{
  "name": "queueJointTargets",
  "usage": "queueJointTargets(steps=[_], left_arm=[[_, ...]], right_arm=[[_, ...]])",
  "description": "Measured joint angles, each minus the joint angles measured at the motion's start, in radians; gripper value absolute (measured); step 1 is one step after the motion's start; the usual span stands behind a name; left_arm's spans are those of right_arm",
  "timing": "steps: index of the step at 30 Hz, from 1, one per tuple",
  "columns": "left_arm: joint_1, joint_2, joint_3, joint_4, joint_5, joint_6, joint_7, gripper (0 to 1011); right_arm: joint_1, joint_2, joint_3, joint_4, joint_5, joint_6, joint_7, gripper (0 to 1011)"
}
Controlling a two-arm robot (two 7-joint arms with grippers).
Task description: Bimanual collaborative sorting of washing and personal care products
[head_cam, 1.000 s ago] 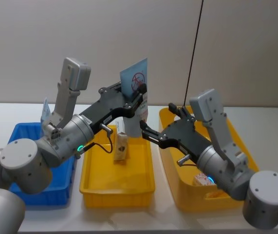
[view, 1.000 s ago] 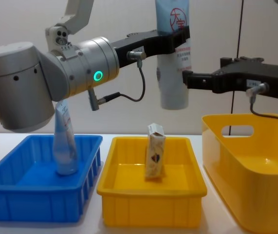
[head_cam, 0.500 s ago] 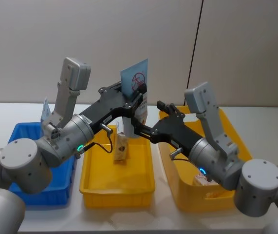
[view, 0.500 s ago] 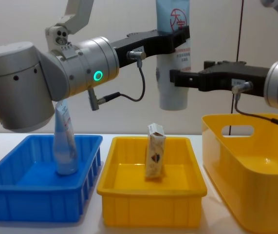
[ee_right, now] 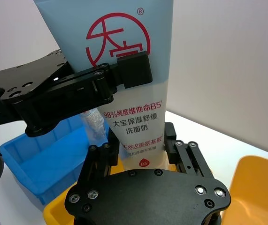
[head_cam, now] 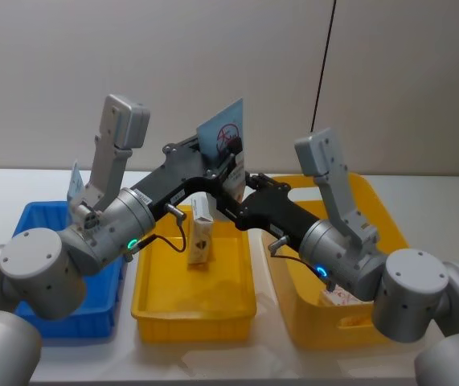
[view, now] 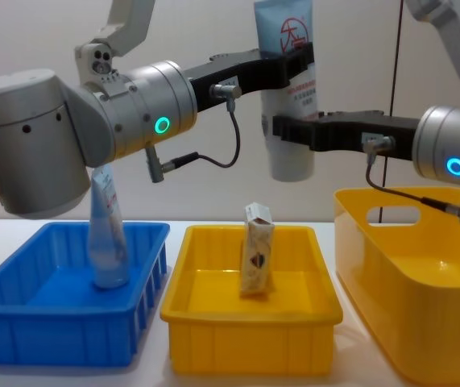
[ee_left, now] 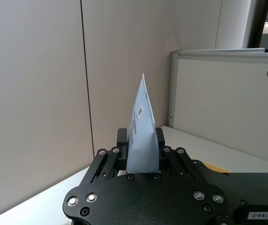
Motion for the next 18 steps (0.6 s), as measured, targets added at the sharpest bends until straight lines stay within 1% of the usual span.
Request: queueJointTargets(steps=[1, 4, 5, 6, 8, 9, 11, 12, 13, 14, 16, 18], left_arm=[[0.0, 0.0, 0.0, 0.0, 0.0, 0.0, 0.0, 294], [0.0, 0.0, 0.0, 0.0, 0.0, 0.0, 0.0, 294], [0.0, 0.0, 0.0, 0.0, 0.0, 0.0, 0.0, 300], [0.0, 0.0, 0.0, 0.0, 0.0, 0.0, 0.0, 300], [0.0, 0.0, 0.0, 0.0, 0.0, 0.0, 0.0, 364], [0.0, 0.0, 0.0, 0.0, 0.0, 0.0, 0.0, 409], [0.0, 0.0, 0.0, 0.0, 0.0, 0.0, 0.0, 446], [0.0, 0.0, 0.0, 0.0, 0.0, 0.0, 0.0, 465], [0.0, 0.0, 0.0, 0.0, 0.0, 0.0, 0.0, 524], [0.0, 0.0, 0.0, 0.0, 0.0, 0.0, 0.0, 545], [0.0, 0.0, 0.0, 0.0, 0.0, 0.0, 0.0, 616], [0.0, 0.0, 0.0, 0.0, 0.0, 0.0, 0.0, 661]], right_arm=[[0.006, -0.003, -0.001, 0.008, 0.003, 0.0, 0.002, 529], [0.012, -0.006, -0.003, 0.018, 0.007, 0.0, 0.003, 479], [0.015, -0.007, -0.004, 0.023, 0.01, 0.0, 0.003, 429], [0.018, -0.009, -0.005, 0.027, 0.011, 0.0, 0.003, 408], [0.022, -0.01, -0.006, 0.033, 0.013, 0.0, 0.002, 344], [0.023, -0.011, -0.006, 0.035, 0.014, 0.0, 0.0, 328], [0.025, -0.012, -0.007, 0.037, 0.014, 0.0, -0.003, 277], [0.027, -0.013, -0.007, 0.039, 0.015, 0.0, -0.008, 277], [0.027, -0.013, -0.007, 0.04, 0.016, 0.0, -0.011, 251], [0.028, -0.013, -0.007, 0.04, 0.016, 0.001, -0.014, 248], [0.028, -0.014, -0.007, 0.04, 0.016, 0.002, -0.024, 204], [0.026, -0.015, -0.004, 0.038, 0.016, 0.004, -0.038, 180]])
